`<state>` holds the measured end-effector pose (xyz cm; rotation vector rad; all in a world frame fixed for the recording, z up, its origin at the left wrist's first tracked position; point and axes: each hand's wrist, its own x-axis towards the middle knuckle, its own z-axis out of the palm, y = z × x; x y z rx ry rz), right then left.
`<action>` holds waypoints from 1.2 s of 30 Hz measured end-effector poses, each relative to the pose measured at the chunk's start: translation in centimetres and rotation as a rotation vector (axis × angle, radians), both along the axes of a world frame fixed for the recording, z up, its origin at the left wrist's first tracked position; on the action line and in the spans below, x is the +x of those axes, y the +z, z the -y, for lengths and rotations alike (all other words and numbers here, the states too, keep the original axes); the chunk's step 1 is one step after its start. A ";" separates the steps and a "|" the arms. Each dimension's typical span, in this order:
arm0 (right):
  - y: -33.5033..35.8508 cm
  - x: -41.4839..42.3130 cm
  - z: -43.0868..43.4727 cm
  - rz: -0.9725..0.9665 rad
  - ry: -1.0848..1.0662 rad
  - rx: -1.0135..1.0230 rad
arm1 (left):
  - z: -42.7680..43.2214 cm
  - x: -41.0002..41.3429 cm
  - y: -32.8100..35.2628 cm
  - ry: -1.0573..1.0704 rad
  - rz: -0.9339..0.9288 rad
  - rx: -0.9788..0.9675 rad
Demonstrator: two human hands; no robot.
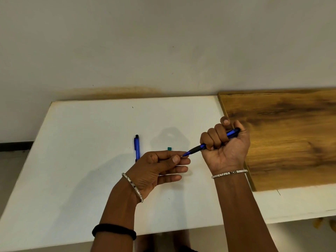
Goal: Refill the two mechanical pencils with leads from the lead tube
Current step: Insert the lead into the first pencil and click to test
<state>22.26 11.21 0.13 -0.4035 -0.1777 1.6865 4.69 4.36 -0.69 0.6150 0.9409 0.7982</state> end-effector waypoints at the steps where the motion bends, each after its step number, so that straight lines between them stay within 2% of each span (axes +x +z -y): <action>1: 0.0 0.0 0.0 -0.002 0.001 -0.001 | 0.0 0.0 0.0 0.000 0.000 0.001; 36: -0.3 -0.1 0.3 -0.051 -0.037 -0.052 | 0.1 -0.1 0.3 0.005 -0.033 0.021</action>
